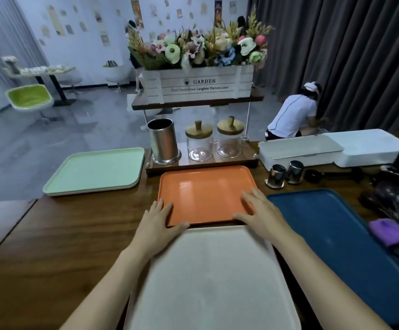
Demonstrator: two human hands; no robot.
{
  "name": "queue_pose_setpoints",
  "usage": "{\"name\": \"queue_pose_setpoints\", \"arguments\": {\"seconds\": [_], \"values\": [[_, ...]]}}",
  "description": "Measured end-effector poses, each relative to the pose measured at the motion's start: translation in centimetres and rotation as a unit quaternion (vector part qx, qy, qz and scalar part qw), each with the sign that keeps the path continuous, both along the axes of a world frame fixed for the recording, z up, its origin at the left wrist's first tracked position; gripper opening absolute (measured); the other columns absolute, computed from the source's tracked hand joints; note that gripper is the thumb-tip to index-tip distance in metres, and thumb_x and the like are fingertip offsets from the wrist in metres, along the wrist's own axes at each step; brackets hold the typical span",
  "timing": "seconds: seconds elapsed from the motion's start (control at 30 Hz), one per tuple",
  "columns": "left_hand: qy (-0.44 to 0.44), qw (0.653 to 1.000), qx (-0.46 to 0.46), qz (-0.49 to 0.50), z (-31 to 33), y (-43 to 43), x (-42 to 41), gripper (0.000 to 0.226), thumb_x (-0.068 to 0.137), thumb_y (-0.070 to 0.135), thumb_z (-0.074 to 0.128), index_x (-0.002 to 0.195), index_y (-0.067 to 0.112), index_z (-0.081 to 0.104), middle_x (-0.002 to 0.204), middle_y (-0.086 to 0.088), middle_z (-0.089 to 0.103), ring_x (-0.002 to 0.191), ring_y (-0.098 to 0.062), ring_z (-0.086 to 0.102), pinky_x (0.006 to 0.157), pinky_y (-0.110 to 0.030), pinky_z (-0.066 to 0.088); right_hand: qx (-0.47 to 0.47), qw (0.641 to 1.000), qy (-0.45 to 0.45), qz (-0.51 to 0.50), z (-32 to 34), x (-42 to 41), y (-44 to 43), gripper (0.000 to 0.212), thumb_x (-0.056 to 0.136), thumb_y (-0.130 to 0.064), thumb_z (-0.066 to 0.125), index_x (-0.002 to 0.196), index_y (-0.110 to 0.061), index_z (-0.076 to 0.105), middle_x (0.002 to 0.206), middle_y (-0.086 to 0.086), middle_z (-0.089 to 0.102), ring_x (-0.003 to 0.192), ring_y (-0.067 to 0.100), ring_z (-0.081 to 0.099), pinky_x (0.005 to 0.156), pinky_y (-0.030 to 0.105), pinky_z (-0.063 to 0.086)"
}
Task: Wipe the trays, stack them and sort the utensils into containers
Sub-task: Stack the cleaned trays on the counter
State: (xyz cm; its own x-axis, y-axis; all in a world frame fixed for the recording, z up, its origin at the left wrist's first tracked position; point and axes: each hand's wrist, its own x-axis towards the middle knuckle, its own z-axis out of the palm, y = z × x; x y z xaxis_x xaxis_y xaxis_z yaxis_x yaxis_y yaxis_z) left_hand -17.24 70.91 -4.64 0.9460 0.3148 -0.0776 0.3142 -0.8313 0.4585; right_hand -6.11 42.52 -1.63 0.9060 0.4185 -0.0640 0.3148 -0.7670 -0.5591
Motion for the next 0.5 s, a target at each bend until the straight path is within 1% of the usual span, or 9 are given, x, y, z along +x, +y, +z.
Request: {"name": "queue_pose_setpoints", "arguments": {"seconds": [0.1,0.17,0.23,0.27,0.33,0.37,0.43,0.5], "values": [[0.009,1.0,0.001,0.019,0.2,0.4,-0.3,0.108,0.079,0.086,0.051,0.163,0.025,0.021,0.172,-0.003,0.008,0.158,-0.021,-0.001,0.127,-0.045,0.006,-0.017,1.0,0.011,0.008,0.4,0.4,-0.4,0.088,0.087,-0.059,0.066,0.159,-0.034,0.021,0.169,-0.002,0.005,0.155,0.021,0.003,0.122,0.047,0.015],[0.01,1.0,-0.015,0.024,0.4,0.8,-0.6,0.107,0.079,0.085,0.054,0.163,0.027,0.021,0.172,-0.001,0.007,0.158,-0.019,-0.002,0.127,-0.043,0.009,-0.031,0.999,0.018,0.017,0.9,0.3,-0.4,0.09,0.087,-0.059,0.066,0.159,-0.033,0.02,0.168,-0.001,0.004,0.154,0.028,0.001,0.123,0.046,0.006],[0.002,0.999,-0.034,0.024,0.6,0.9,-0.8,0.103,0.08,0.08,0.06,0.162,0.03,0.024,0.172,0.002,0.006,0.158,-0.017,0.003,0.127,-0.042,0.015,-0.05,0.998,0.021,0.033,1.3,0.1,-0.3,0.094,0.086,-0.061,0.066,0.16,-0.03,0.017,0.168,0.002,0.004,0.154,0.028,-0.002,0.123,0.045,-0.001],[-0.004,0.999,-0.044,0.029,0.8,0.9,-0.9,0.101,0.08,0.077,0.064,0.162,0.031,0.026,0.172,0.004,0.005,0.157,-0.017,0.009,0.125,-0.04,0.021,-0.059,0.997,0.026,0.038,1.5,0.0,-0.2,0.097,0.086,-0.062,0.066,0.161,-0.028,0.015,0.168,0.003,0.003,0.154,0.028,-0.002,0.123,0.045,-0.003],[-0.009,0.997,-0.064,0.048,1.1,0.8,-1.0,0.1,0.079,0.072,0.07,0.161,0.034,0.028,0.172,0.006,0.002,0.154,-0.02,0.023,0.118,-0.039,0.033,-0.074,0.996,0.033,0.044,1.6,0.1,-0.1,0.102,0.085,-0.064,0.066,0.161,-0.025,0.01,0.169,0.004,0.002,0.154,0.029,-0.002,0.123,0.045,-0.004],[-0.005,0.996,-0.071,0.056,1.2,0.8,-1.1,0.1,0.078,0.072,0.071,0.16,0.035,0.028,0.172,0.005,0.001,0.153,-0.022,0.026,0.116,-0.039,0.036,-0.077,0.995,0.036,0.046,1.7,0.3,-0.1,0.104,0.084,-0.064,0.066,0.161,-0.024,0.009,0.169,0.005,0.001,0.154,0.029,-0.002,0.123,0.045,-0.004],[0.007,0.995,-0.081,0.061,1.5,0.8,-1.1,0.102,0.076,0.072,0.073,0.16,0.036,0.029,0.172,0.002,0.003,0.154,-0.025,0.025,0.117,-0.04,0.035,-0.076,0.995,0.044,0.05,1.8,0.4,0.1,0.107,0.083,-0.063,0.068,0.161,-0.024,0.007,0.169,0.004,-0.001,0.154,0.03,-0.003,0.123,0.046,-0.003],[0.009,0.994,-0.086,0.06,1.9,0.6,-1.0,0.1,0.076,0.069,0.075,0.159,0.033,0.033,0.171,0.001,0.009,0.154,-0.024,0.025,0.117,-0.039,0.033,-0.073,0.995,0.046,0.051,1.8,0.4,0.3,0.108,0.083,-0.063,0.069,0.161,-0.023,0.007,0.169,0.004,-0.002,0.154,0.03,-0.003,0.123,0.046,-0.002]]}}
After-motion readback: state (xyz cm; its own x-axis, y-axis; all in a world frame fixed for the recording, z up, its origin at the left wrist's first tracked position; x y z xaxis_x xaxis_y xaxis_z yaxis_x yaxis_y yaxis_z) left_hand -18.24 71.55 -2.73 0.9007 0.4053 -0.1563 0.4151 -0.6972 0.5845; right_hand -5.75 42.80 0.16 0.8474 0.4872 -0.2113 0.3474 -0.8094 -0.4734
